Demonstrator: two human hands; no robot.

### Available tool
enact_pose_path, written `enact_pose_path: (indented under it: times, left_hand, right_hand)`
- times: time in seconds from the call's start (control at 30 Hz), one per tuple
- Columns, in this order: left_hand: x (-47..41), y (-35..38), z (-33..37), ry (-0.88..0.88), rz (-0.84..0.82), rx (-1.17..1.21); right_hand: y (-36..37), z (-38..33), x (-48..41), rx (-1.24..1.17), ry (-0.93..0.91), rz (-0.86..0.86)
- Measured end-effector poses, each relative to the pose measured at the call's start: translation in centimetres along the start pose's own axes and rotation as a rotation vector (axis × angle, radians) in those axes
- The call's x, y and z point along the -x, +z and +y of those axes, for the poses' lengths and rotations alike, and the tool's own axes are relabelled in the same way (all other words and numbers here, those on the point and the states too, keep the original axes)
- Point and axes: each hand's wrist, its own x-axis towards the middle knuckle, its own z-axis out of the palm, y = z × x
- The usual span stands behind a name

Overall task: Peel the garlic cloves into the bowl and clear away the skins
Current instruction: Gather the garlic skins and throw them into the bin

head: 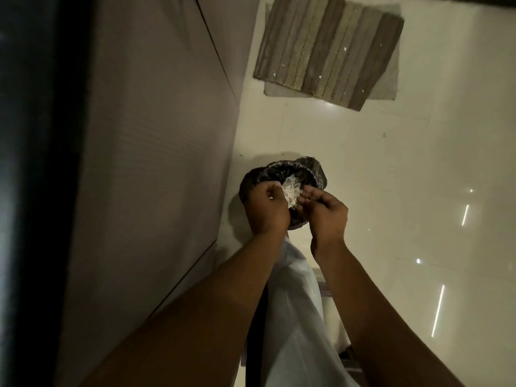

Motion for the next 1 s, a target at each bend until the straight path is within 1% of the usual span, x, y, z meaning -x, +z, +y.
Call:
enact_pose_path:
  times: [0.07, 0.13, 0.2, 0.37, 0.5, 0.57, 0.67, 0.77, 0.93, 1.0]
  left_hand:
    - [3.4, -2.9, 2.2, -0.025, 0.009, 0.132]
    - [7.4, -6.5, 4.6, -0.039, -0.019, 0.28]
    - [11.3, -10.7, 6.8, 0.006, -0.051, 0.424]
    - [19.9, -22.4, 10.4, 0.203, -0.072, 0.542]
    - [24.9, -31.3, 10.5, 0.288, -0.104, 0.65]
    - [27.0, -35.4, 9.4, 0.323, -0.059, 0.656]
    - [29.9, -40.5, 6.5, 0.325, 0.033, 0.689]
    - [32.5, -44.7, 2.4, 0.319, 0.182, 0.689]
    - [35.7, -48.5, -3.7, 0.198, 0.427, 0.8]
    - [36.8, -49.2, -5.6, 0.159, 0.5, 0.825]
  right_hand:
    - [-0.5, -2.7, 4.7, -0.059, -0.029, -0.066]
    - [-0.7, -5.7, 9.9, -0.093, -0.06, -0.15]
    - [-0.7, -8.5, 15.1, -0.115, -0.094, -0.249]
    - [-0.7, -13.9, 27.1, -0.139, -0.177, -0.472]
    - [0.4, -15.5, 34.8, -0.116, -0.18, -0.678]
    - [1.5, -15.5, 38.5, -0.045, -0.196, -0.797]
    - [3.5, -14.3, 43.2, 0.103, -0.24, -0.971]
    - [6.0, -12.3, 47.3, 0.259, -0.295, -1.115]
    - [9.3, -8.7, 52.3, 0.533, -0.358, -1.283]
    - [10.2, -7.5, 53.8, 0.618, -0.382, -1.323]
